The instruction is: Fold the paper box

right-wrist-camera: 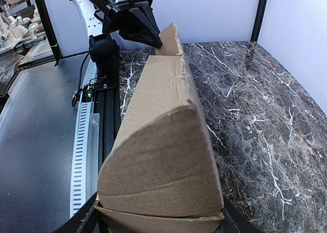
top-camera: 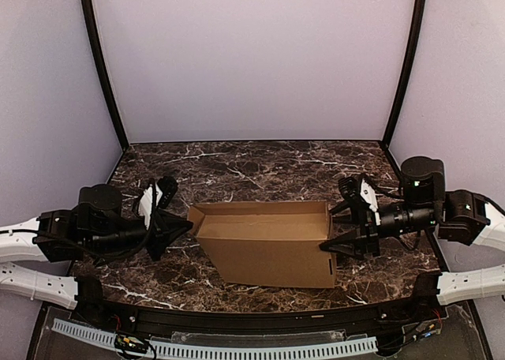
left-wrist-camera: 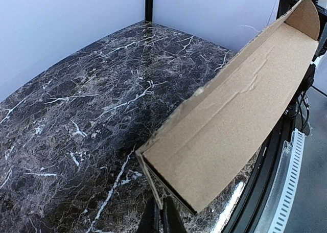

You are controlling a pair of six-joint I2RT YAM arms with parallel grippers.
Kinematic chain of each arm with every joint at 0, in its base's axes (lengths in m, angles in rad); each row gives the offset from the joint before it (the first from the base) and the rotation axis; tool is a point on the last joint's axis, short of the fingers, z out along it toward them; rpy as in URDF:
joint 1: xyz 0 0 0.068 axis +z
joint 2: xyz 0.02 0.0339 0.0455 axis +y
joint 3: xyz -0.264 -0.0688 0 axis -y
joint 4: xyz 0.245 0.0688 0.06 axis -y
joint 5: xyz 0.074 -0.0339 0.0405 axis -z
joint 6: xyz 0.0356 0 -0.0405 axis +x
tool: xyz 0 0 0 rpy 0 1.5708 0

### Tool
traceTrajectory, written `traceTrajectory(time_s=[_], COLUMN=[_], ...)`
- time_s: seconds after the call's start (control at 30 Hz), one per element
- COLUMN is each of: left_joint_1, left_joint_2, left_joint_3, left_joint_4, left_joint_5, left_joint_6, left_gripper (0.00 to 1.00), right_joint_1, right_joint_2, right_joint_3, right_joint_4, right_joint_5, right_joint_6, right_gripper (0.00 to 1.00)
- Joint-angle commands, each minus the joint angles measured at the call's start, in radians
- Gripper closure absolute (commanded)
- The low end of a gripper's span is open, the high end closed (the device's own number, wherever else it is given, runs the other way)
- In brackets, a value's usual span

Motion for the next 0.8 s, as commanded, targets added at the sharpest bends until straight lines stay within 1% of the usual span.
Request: traceTrajectory(time_s=[0.0, 0.53, 0.77], left_joint_1=[-0.006, -0.006, -0.005], left_joint_2=[0.017, 0.108, 0.124], left_joint_3=[0.053, 0.141, 0.165], left_joint_4=[0.066, 0.037, 0.022], left_joint_5=[0.063, 0.102, 0.102], left_joint_6=[-0.006, -0.053, -0.066], left_gripper=[0.99, 0.99, 0.99], right_joint_1=[0.018, 0.065, 0.087], right_joint_2=[0.004, 0.015, 0.017], right_joint_3=[-0.005, -0.034, -0.059], right_joint_4=[0.081, 0.096, 0.115], right_joint_5=[-0.018, 0.062, 0.101], right_joint_6=[-0.024, -0.053, -0.075], right_gripper=[0.6, 0.6, 0.61])
